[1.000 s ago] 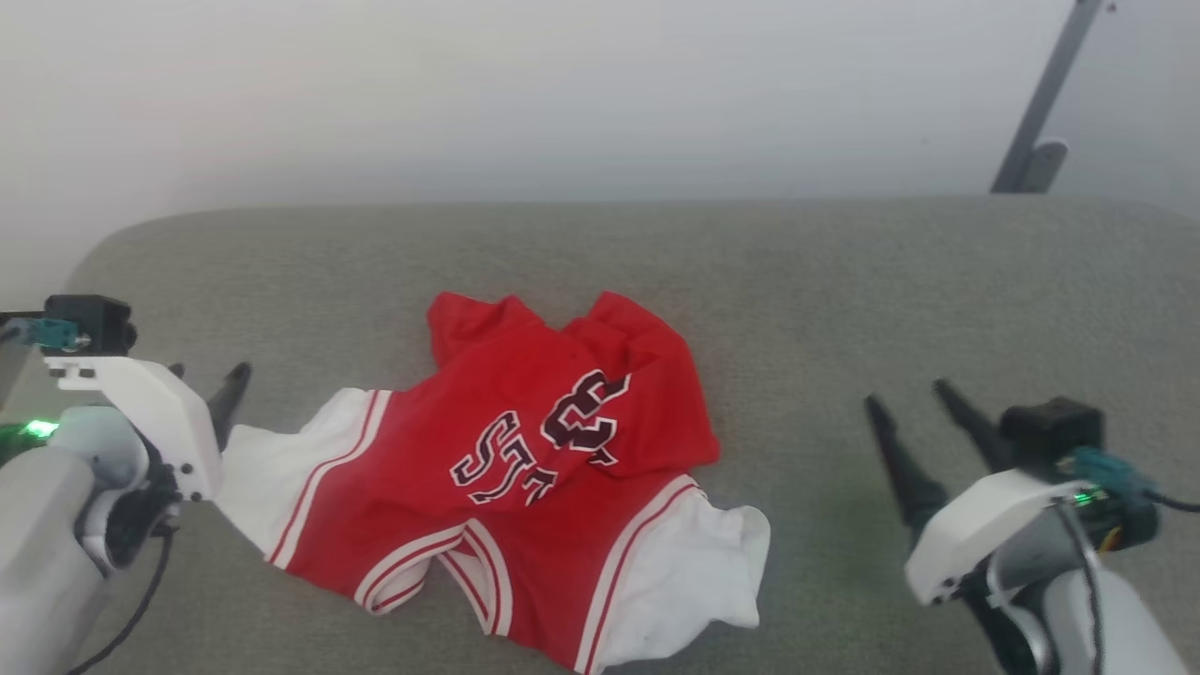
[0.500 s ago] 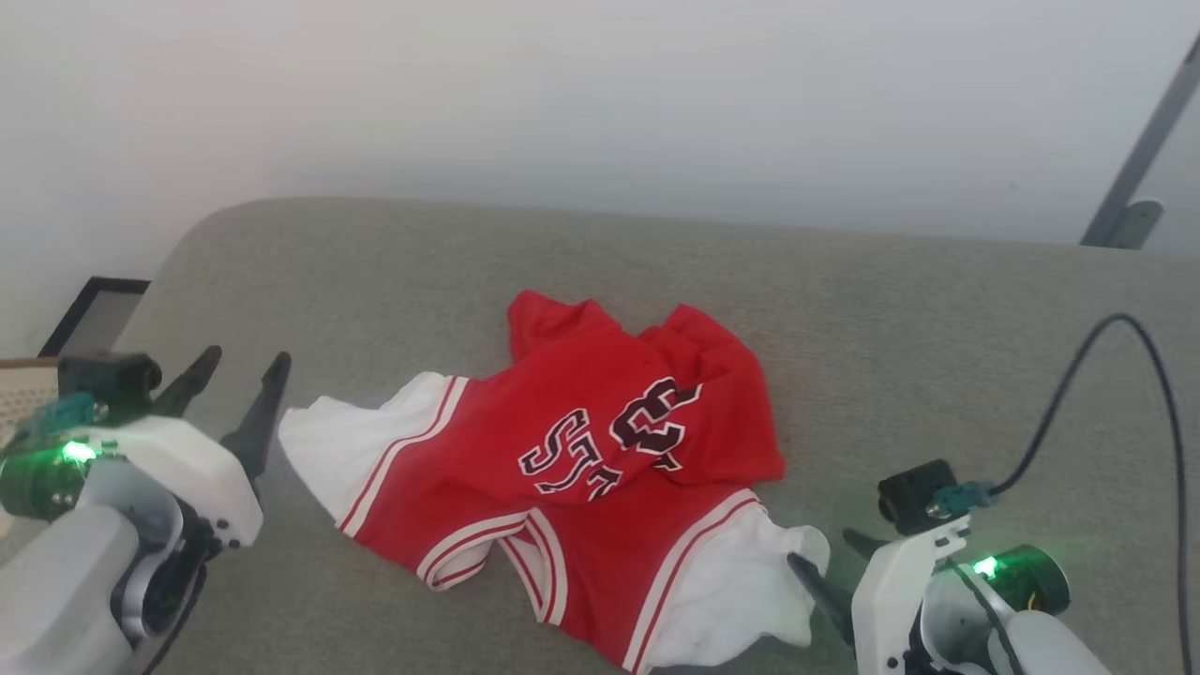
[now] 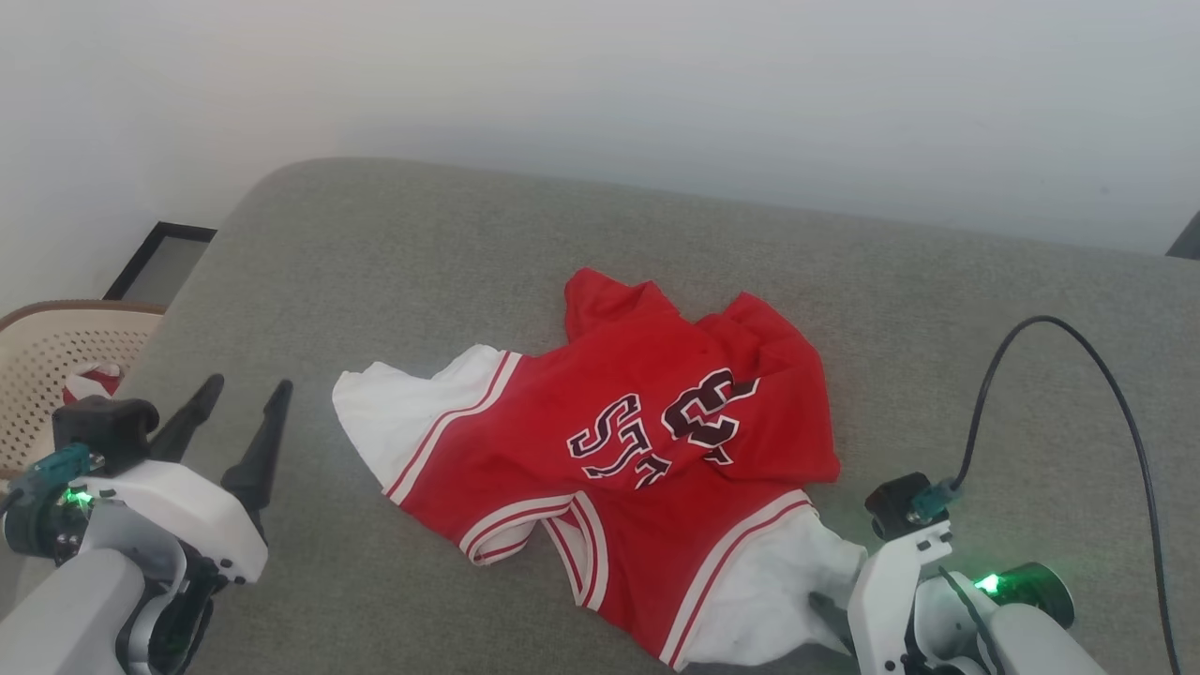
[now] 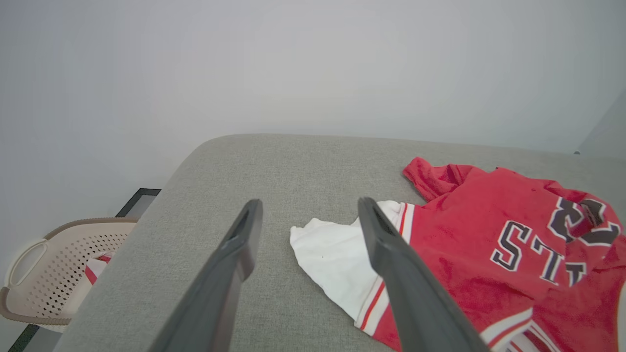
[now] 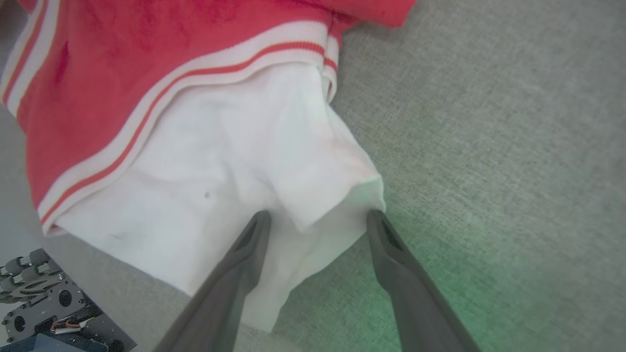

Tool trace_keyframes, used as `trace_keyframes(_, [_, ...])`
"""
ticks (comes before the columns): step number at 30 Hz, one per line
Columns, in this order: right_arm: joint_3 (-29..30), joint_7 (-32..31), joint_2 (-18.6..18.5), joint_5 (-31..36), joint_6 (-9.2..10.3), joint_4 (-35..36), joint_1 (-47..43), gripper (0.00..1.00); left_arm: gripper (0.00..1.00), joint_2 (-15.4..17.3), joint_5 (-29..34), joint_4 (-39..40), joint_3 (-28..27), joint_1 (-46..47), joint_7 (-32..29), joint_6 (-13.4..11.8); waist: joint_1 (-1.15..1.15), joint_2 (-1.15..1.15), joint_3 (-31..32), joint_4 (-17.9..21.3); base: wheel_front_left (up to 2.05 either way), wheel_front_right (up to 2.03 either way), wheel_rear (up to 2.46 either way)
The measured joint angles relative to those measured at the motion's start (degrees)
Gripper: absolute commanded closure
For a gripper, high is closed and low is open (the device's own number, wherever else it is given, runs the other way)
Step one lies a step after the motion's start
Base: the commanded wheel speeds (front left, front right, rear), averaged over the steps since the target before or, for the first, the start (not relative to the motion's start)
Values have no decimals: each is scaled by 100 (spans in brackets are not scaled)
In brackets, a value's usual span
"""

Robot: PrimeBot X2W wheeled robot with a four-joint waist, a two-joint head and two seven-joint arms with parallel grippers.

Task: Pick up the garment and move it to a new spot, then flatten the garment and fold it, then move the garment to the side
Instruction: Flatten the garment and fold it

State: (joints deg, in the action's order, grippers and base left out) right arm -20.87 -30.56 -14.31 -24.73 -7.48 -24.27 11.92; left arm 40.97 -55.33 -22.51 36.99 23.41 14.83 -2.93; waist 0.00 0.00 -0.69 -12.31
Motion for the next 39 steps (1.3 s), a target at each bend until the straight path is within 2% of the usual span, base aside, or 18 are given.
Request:
trace_keyframes(1, [-12, 5, 3, 27, 0, -47, 34, 65, 0, -29, 25, 24, -78, -20, 0, 0, 0, 0, -3, -18, 0, 0, 0])
trace_keyframes(2, [-26, 32, 13, 37, 0, -100, 71, 100, 0, -49, 118, 57, -156, -38, 1, 0, 0, 0, -4, -32, 0, 0, 0])
trace_keyframes(11, [0, 123, -47, 1, -1, -247, 254, 100, 0, -207, 425, 249, -792, -413, 14, 71, 0, 0, 35, 7, 0, 0, 0])
trace_keyframes(17, [563, 144, -519, -52, -1, -152, 338, 100, 0, -292, 589, 370, -1184, -687, 14, 168, 0, 0, 48, 145, 0, 0, 0])
trace_keyframes(19, [907, 119, -778, -57, -1, -131, 344, 100, 0, -324, 642, 403, -1313, -731, 14, 202, 0, 0, 35, 200, 0, 0, 0])
trace_keyframes(25, [1433, 8, -1109, -10, -1, -265, 368, 100, 0, -385, 698, 396, -1416, -770, 15, 290, 0, 0, -26, 262, 0, 0, 0])
trace_keyframes(26, [1492, -3, -1099, -15, -1, -327, 381, 94, 0, -391, 704, 383, -1414, -770, 15, 318, 0, 0, -36, 268, 0, 0, 0])
trace_keyframes(29, [1558, 18, -1066, -23, -1, -546, 474, 58, 0, -422, 704, 327, -1412, -769, 15, 356, 0, 0, -64, 281, 0, 0, 0])
trace_keyframes(30, [1614, 30, -1014, -58, -1, -648, 514, 50, 0, -428, 703, 291, -1406, -769, 11, 370, 0, 0, -71, 288, 0, 0, 0])
trace_keyframes(31, [1627, 43, -978, -63, -1, -754, 548, 0, 0, -436, 703, 263, -1397, -766, -7, 371, 0, 0, -78, 296, 0, 0, 0])
trace_keyframes(34, [1594, 86, -933, -51, -1, -1016, 665, 0, 0, -441, 704, 210, -1348, -708, -53, 420, 0, 0, -77, 331, 0, 0, 0])
trace_keyframes(39, [1479, 214, -929, -126, -1, -1059, 857, 0, 0, -380, 688, 209, -1287, -665, -286, 478, 0, 0, -14, 466, 0, 0, 0])
